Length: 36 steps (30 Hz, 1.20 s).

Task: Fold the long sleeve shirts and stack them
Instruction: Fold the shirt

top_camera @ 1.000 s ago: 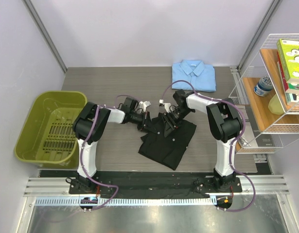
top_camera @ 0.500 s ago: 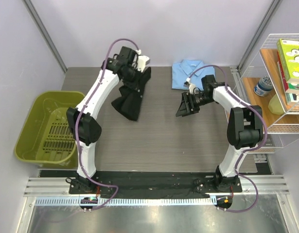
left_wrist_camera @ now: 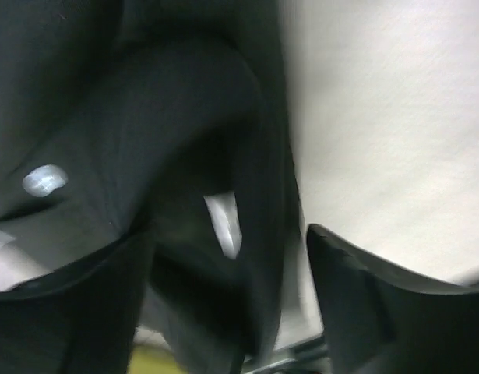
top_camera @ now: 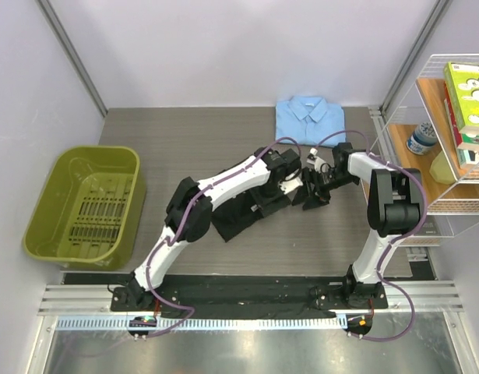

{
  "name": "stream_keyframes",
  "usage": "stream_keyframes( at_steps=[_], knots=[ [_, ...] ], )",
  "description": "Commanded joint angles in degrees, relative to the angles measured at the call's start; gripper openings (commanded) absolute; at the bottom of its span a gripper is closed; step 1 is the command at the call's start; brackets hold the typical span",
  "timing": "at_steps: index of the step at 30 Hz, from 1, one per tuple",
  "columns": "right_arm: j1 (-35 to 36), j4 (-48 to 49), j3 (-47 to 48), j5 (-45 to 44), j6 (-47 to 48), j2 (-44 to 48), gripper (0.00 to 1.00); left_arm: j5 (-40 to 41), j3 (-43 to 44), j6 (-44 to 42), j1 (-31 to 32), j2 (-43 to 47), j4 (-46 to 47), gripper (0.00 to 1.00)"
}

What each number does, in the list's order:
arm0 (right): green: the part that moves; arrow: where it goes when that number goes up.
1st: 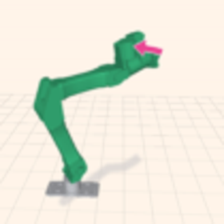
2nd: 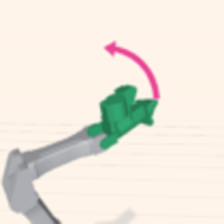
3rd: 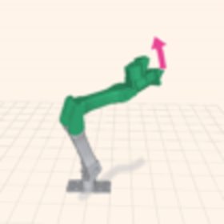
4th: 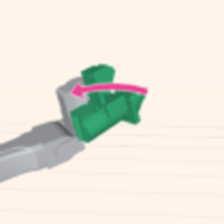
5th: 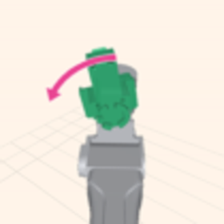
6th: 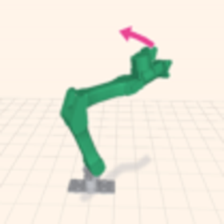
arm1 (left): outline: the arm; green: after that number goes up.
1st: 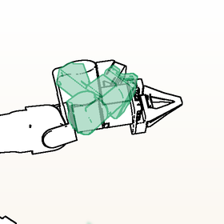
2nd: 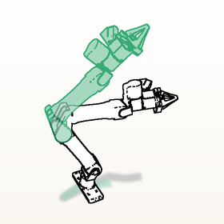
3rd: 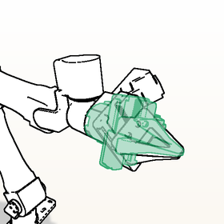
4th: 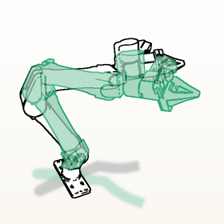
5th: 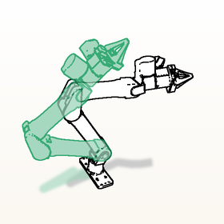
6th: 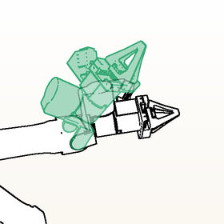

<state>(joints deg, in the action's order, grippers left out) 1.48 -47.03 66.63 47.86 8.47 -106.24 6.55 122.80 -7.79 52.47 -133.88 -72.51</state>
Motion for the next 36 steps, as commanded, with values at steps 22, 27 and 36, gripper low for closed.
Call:
stream_keyframes(
  at_steps=[22,27,36],
  knots=[
    [-2.6,-0.1,0.6,3.1,-2.7,3.8,0.66,-24.8,-34.3,-32.5,-22.1,17.4,15.4,0.44],
    [-2.6,-1.6,1.9,1.1,-1.1,3.3,0.66,-27.7,-44.7,-20.9,-11.8,18.4,20.3,0.33],
    [-2.6,-7.6,12.5,-3.1,4.5,-1.3,0.66,-52.2,-37.5,20.8,-11.9,28.9,41.4,0.60]
  ],
)
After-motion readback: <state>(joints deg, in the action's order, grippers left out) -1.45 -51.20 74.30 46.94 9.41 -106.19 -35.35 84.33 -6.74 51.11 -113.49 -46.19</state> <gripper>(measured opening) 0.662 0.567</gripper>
